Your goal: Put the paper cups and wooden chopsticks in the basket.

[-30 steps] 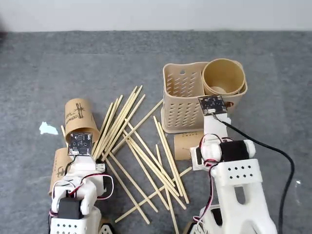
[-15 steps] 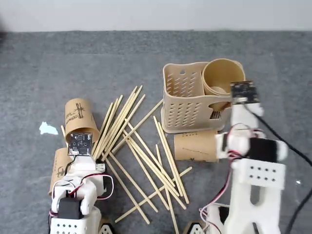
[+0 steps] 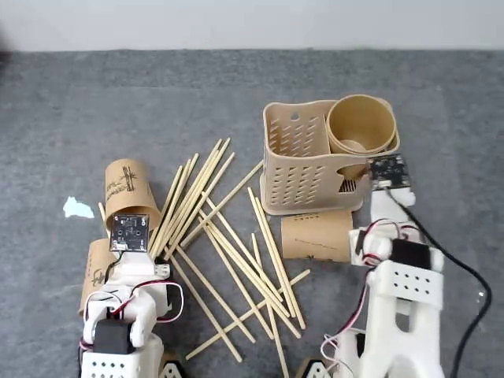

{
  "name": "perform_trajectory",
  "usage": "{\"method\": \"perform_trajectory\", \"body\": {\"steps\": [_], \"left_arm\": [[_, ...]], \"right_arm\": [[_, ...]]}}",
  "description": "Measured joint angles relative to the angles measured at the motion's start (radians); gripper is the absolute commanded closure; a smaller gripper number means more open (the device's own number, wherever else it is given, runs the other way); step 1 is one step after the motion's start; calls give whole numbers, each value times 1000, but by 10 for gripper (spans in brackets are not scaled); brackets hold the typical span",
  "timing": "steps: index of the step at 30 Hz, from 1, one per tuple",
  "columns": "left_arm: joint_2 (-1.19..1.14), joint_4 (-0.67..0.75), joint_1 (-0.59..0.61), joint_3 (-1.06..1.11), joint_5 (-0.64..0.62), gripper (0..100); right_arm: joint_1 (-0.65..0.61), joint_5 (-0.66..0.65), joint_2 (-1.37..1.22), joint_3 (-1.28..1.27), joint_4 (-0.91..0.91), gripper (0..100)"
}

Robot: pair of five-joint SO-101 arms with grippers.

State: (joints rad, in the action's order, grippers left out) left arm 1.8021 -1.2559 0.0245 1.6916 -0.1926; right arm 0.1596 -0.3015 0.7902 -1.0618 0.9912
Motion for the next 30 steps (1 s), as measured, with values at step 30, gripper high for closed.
{"method": "perform_trajectory", "body": {"steps": [30], "left_arm": [[0,0,0,0,0,988]], "right_arm": [[-516,210,0,204,118,991]]}}
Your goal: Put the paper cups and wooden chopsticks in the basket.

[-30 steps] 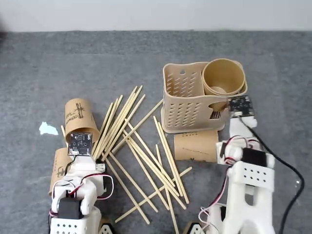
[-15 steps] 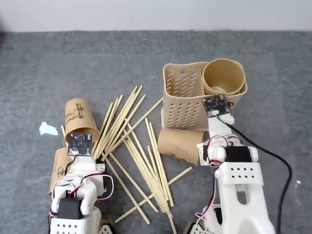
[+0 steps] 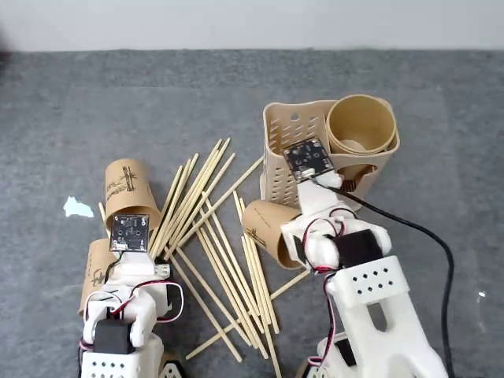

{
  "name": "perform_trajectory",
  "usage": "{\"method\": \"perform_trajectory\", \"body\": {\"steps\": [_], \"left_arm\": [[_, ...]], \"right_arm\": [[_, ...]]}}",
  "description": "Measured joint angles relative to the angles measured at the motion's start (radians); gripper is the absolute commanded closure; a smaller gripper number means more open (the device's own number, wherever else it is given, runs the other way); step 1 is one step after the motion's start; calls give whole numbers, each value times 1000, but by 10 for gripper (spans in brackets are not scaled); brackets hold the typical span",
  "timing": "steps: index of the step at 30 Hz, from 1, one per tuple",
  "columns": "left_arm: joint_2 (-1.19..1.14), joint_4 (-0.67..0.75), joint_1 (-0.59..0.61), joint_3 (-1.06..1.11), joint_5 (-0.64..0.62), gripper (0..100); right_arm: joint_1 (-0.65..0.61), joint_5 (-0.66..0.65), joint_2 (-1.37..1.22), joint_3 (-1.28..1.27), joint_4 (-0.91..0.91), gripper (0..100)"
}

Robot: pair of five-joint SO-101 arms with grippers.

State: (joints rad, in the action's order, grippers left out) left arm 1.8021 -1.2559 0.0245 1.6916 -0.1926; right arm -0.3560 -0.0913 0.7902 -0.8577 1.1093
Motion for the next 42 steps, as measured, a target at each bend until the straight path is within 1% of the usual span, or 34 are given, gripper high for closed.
{"method": "perform_trajectory", "body": {"steps": [9,12,20,26,29,38,42], "left_arm": [[0,0,0,0,0,988],[0,0,0,0,0,988],[0,0,0,0,0,988],[0,0,0,0,0,988],[0,0,0,0,0,988],[0,0,0,0,0,988],[0,0,0,0,0,988]], "right_arm": [[-103,0,-11,0,-117,991],[-123,0,-72,0,-158,991],[-124,0,-250,18,-273,990],[-124,6,-330,114,-281,990],[-152,6,-377,149,-284,990],[-164,6,-523,245,-282,990],[-170,6,-525,322,-210,989]]}}
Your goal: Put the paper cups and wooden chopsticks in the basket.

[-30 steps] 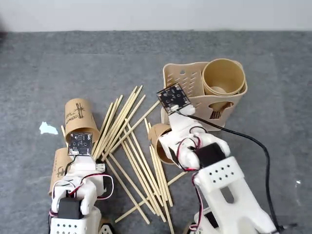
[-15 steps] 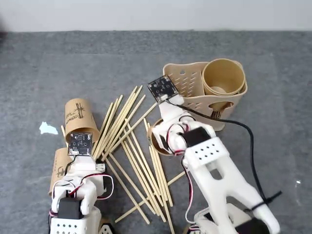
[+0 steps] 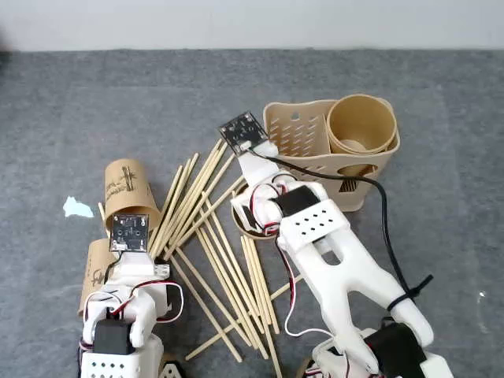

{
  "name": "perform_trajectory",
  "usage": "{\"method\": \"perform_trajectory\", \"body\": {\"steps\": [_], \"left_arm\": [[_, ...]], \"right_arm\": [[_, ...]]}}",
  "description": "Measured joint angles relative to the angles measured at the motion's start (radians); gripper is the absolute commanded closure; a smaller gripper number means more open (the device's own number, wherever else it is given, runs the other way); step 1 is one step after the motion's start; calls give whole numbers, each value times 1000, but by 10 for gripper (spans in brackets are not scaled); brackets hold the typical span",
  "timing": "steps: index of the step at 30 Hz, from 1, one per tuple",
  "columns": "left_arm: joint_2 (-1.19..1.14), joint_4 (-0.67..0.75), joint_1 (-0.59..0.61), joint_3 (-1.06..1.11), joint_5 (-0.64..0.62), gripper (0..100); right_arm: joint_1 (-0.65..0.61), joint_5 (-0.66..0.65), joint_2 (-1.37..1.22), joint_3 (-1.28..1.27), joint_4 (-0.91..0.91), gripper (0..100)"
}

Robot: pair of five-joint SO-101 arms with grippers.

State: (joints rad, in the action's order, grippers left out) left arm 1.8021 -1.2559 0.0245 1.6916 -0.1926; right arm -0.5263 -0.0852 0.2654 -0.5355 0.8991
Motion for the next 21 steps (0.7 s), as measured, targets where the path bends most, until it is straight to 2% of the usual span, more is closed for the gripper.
{"method": "perform_trajectory", "body": {"steps": [8,12,18,21], "left_arm": [[0,0,0,0,0,988],[0,0,0,0,0,988],[0,0,0,0,0,988],[0,0,0,0,0,988]], "right_arm": [[0,0,-15,233,302,983],[2,0,-15,308,433,898],[0,84,-15,408,608,862],[-52,101,-15,428,664,861]]}}
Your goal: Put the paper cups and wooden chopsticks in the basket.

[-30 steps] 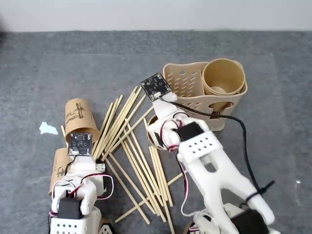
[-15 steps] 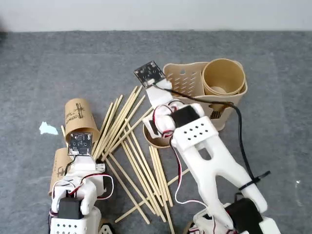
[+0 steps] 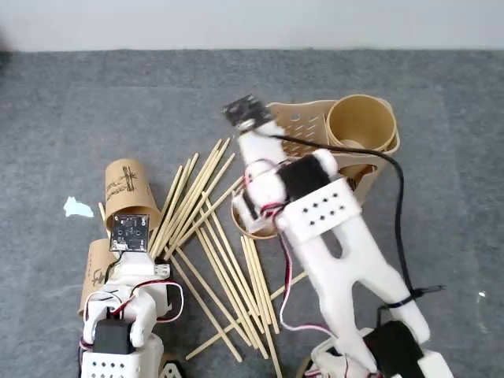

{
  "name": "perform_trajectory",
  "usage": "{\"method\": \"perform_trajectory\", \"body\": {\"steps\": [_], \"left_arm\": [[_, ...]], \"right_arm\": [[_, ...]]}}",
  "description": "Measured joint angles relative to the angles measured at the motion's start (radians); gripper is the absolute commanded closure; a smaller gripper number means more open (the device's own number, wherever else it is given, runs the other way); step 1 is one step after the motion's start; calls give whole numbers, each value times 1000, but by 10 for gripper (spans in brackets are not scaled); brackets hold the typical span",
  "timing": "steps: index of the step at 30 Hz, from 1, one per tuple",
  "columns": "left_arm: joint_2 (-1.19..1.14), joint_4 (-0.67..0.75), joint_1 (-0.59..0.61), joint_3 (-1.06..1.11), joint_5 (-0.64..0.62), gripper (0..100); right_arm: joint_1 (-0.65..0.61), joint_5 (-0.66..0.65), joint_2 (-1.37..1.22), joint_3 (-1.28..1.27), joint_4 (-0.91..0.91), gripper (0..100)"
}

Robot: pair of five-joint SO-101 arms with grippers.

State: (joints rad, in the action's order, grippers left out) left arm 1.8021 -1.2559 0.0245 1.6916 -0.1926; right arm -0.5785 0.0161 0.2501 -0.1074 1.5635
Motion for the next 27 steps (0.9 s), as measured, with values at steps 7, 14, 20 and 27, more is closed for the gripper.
{"method": "perform_trajectory", "body": {"steps": [7,14,20,27], "left_arm": [[0,0,0,0,0,988],[0,0,0,0,0,988],[0,0,0,0,0,988],[0,0,0,0,0,988]], "right_arm": [[-160,2,0,5,23,861],[-170,2,-101,5,-21,864],[-147,2,-189,5,-68,878],[-94,2,-195,5,-74,991]]}}
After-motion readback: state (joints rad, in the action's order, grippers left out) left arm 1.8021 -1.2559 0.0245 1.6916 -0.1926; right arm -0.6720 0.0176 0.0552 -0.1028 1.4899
